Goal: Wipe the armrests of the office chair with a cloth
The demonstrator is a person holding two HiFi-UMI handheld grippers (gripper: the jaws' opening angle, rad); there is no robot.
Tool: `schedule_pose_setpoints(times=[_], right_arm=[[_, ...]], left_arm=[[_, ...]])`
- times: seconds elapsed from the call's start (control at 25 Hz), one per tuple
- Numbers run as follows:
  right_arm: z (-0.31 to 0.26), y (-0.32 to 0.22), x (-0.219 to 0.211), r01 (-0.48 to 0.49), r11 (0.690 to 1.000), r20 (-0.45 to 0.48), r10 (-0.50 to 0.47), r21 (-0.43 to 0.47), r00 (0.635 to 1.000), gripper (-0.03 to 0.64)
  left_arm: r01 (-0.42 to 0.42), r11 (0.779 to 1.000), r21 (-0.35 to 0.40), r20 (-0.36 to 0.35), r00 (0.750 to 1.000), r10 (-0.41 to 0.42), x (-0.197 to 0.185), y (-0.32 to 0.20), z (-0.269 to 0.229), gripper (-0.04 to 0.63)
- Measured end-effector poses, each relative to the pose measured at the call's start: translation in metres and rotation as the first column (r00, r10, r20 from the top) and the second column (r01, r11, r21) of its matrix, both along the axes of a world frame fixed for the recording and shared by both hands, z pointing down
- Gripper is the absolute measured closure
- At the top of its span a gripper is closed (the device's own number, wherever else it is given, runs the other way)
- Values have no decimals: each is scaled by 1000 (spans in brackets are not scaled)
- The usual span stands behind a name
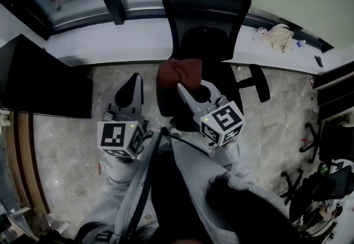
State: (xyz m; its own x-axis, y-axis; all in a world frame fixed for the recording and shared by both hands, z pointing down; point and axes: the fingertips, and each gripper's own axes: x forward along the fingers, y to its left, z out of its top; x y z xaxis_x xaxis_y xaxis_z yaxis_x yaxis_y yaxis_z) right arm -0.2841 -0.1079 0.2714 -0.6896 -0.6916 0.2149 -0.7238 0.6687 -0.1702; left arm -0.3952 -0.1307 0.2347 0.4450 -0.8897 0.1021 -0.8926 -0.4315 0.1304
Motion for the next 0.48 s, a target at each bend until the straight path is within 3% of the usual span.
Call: schedule_pose_setpoints(times=[0.2,0.48], right_arm=[[-42,3,15,-97,986,-23,101,138,995,583],[-53,6,24,-105,984,-2,106,142,994,584]], left_arm=[[-26,998,62,-4,1000,26,11,0,-27,591],[-51,997,55,-1,999,52,24,6,-28,592]])
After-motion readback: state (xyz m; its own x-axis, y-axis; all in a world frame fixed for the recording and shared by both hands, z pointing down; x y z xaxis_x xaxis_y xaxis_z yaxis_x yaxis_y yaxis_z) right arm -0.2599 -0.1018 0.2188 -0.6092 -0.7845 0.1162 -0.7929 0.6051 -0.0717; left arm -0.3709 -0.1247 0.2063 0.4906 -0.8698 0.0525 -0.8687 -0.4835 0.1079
